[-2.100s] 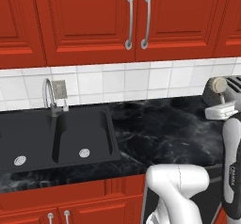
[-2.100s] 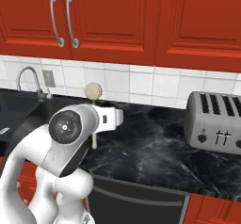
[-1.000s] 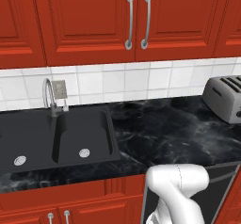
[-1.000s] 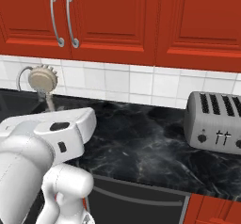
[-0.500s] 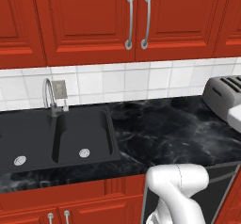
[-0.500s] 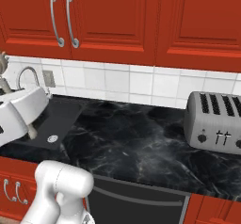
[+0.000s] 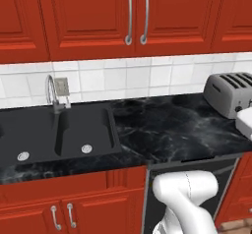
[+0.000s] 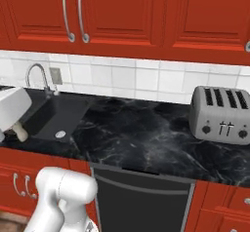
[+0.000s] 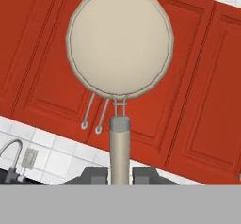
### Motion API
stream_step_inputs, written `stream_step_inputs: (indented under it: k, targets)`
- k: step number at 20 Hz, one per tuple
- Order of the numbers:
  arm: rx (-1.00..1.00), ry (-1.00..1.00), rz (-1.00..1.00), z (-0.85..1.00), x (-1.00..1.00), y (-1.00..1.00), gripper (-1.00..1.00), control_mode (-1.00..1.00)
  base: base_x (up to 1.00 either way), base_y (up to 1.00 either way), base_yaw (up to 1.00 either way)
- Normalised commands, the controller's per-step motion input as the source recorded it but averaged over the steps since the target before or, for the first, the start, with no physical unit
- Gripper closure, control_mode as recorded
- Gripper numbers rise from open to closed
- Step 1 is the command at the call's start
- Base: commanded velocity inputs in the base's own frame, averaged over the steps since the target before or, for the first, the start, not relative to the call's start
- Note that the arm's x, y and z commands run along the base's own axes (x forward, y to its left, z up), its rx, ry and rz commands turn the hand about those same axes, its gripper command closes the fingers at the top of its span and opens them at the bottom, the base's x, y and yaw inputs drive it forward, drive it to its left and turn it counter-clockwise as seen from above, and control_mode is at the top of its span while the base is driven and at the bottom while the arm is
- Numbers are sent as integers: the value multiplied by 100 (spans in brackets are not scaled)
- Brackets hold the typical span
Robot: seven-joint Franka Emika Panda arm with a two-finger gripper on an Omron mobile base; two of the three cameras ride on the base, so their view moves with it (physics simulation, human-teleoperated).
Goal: Grab the spray bottle from the cabinet, then place it next to the cutting board for sanitizing. Then grab the dish brush from the countertop next to the sink and place it next to the cutting board.
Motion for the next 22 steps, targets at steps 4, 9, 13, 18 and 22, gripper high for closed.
stream_step_inputs:
  k: [4, 9, 13, 18, 22]
  targets:
    - [0, 0, 0, 0, 0, 0, 100, 100, -100, -13, 0]
    - [0, 0, 0, 0, 0, 0, 100, 100, -100, -8, 0]
    - [0, 0, 0, 0, 0, 0, 100, 100, -90, -2, 34]
    - [0, 0, 0, 0, 0, 0, 100, 100, -55, -5, 74]
    - [0, 0, 0, 0, 0, 0, 100, 100, -23, -1, 100]
